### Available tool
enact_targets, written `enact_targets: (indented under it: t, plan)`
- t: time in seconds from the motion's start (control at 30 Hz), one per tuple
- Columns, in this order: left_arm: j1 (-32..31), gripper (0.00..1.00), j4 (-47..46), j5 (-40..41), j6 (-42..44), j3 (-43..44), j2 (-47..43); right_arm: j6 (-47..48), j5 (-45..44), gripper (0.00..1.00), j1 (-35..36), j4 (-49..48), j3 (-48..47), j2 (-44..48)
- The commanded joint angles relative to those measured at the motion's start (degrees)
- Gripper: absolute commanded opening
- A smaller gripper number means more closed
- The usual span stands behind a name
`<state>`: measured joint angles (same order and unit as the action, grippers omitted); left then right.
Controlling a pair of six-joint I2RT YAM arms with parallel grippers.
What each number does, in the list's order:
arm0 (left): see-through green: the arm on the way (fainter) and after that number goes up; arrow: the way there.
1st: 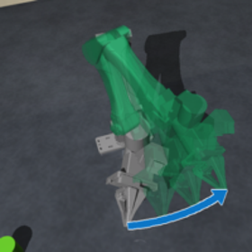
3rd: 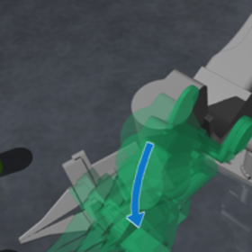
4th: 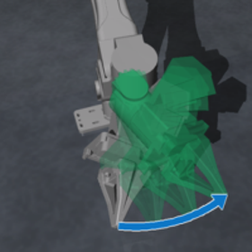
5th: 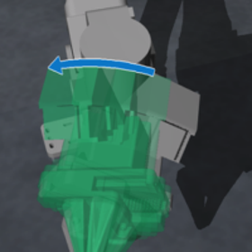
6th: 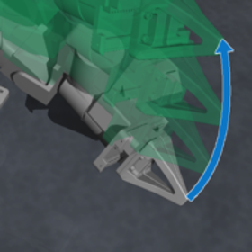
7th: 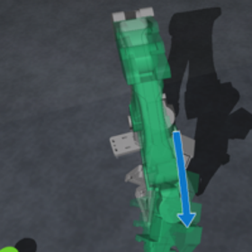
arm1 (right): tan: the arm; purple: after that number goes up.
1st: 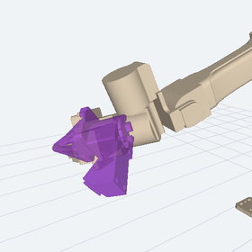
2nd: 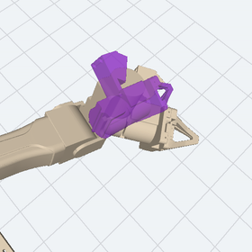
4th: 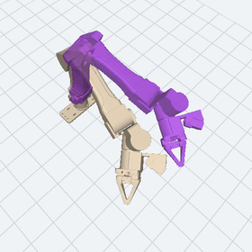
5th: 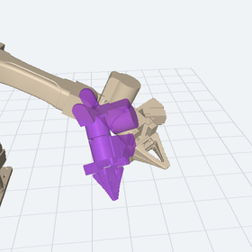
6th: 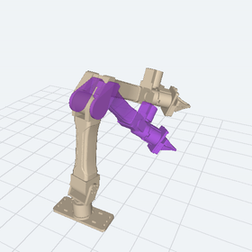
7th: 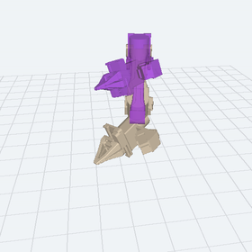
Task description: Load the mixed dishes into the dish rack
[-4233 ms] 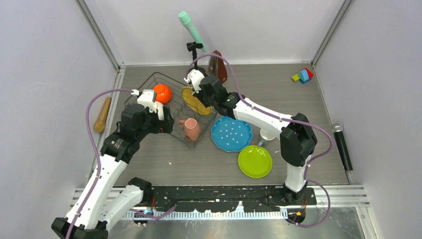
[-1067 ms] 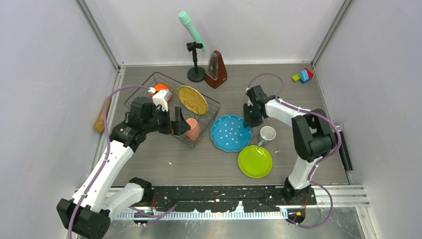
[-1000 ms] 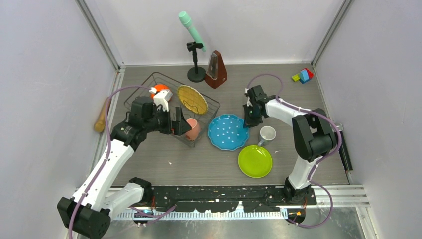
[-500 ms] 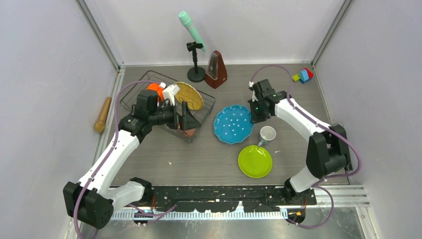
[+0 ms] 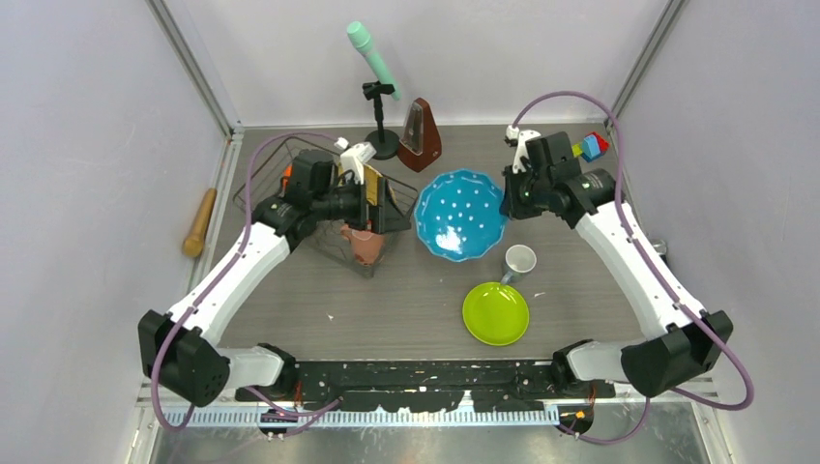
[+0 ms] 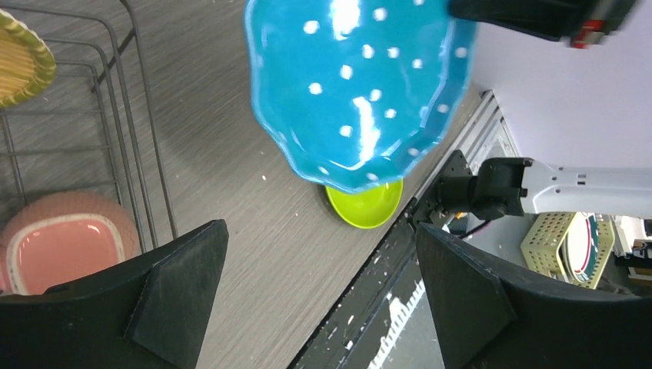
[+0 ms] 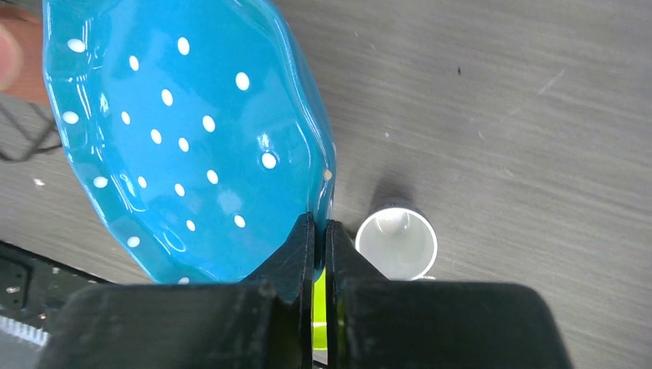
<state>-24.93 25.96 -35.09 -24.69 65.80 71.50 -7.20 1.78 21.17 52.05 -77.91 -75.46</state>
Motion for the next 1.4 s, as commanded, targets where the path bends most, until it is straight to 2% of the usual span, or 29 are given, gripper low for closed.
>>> enact_targets:
  t: [0.0,0.13,0.33,0.4,0.43,0.5,0.6,0.63,0.67,0.7,0.73,0.77,0.8,0.87,1.07,1.2,1.37]
  plan:
    - [-0.79,0.96,-2.57,3.95,0.71,4.85,3.26,-0.19,8.21,0.00,0.36,-2.53,-8.62,4.09]
    - [-0.91,0.96,-3.43,4.42,-1.55,6.66,5.87,-0.98,11.83,0.00,0.99,-2.71,-10.51,4.49]
    - [-0.99,0.97,-12.69,-0.92,-8.56,5.20,7.79,-2.15,14.65,0.00,2.97,-4.55,-10.54,4.38]
    - [-1.00,0.95,-15.68,-1.93,-10.77,4.56,8.33,-2.97,15.84,0.00,3.22,-5.66,-10.20,4.59]
    - [-0.93,0.90,-16.42,-2.40,-11.42,4.45,8.67,-3.24,16.91,0.00,3.20,-6.70,-9.77,4.69]
    - [-0.97,0.73,-17.72,-3.56,-12.26,4.36,9.26,-4.22,18.44,0.00,3.21,-8.46,-9.13,5.19]
    - [-0.91,0.31,-22.31,-5.48,-14.22,2.86,8.85,-5.60,19.54,0.00,3.21,-10.30,-8.14,5.44]
    - [-0.91,0.13,-24.16,-6.18,-14.82,2.35,8.52,-5.75,19.81,0.00,3.19,-10.96,-7.96,5.43]
    - [-0.84,0.02,-25.34,-6.93,-15.34,1.98,8.16,-5.99,19.96,0.01,3.16,-11.25,-7.72,5.31]
    - [-0.83,0.00,-26.39,-7.45,-15.73,1.70,7.82,-6.07,20.11,0.12,3.17,-11.71,-7.58,5.27]
    - [-0.76,0.00,-27.46,-7.89,-15.88,1.50,7.32,-6.31,20.15,0.29,3.18,-11.93,-7.25,5.25]
    - [-0.62,0.00,-27.76,-8.17,-15.92,1.44,7.00,-6.45,20.23,0.37,3.18,-12.45,-7.03,5.33]
    - [-0.49,0.00,-27.85,-8.29,-15.93,1.39,6.60,-6.65,20.25,0.49,3.18,-12.61,-6.65,5.55]
    - [0.18,0.00,-28.07,-8.31,-16.00,1.07,5.51,-7.19,20.02,0.58,3.11,-13.38,-6.04,6.10]
    - [3.17,0.00,-34.30,-10.15,-20.75,-1.73,3.49,-10.21,22.28,0.70,1.83,-14.15,-5.39,6.08]
    - [4.72,0.00,-39.75,-12.63,-25.49,-3.00,3.08,-12.61,24.52,0.73,-0.34,-14.57,-4.25,5.27]
    - [5.80,0.00,-39.92,-13.23,-26.28,-3.14,1.68,-14.88,24.95,0.76,-2.76,-16.10,-2.44,5.87]
